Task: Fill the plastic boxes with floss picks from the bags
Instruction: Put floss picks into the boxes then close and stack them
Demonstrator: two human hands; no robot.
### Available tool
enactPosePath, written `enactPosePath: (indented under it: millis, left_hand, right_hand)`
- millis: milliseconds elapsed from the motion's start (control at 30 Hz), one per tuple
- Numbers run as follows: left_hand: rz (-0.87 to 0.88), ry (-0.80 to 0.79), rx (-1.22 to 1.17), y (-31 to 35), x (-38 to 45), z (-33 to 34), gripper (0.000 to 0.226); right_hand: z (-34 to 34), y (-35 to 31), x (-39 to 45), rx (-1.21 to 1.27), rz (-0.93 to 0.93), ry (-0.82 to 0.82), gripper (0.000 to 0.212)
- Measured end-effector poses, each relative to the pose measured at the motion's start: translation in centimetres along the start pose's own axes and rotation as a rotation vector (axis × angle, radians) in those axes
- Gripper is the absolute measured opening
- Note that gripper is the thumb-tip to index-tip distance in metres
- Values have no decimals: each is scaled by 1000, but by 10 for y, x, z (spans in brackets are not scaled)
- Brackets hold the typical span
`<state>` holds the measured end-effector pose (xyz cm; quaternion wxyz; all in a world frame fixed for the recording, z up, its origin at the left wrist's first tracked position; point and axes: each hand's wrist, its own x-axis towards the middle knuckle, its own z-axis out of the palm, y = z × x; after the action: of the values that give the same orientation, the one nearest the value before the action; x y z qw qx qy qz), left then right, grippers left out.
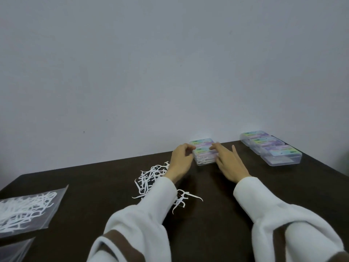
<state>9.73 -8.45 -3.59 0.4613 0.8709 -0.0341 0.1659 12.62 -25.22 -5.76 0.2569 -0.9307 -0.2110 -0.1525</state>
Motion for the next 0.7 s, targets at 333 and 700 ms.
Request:
enactPosePath:
  millis: [333,700]
  left_hand:
    - [-39,-165,-150,52,1,95,33]
    - [-66,-340,-282,86,-10,169,54]
  right_hand:
    - [-51,68,-47,-15,145,264,29]
    - [-61,115,-46,-69,485,357,41]
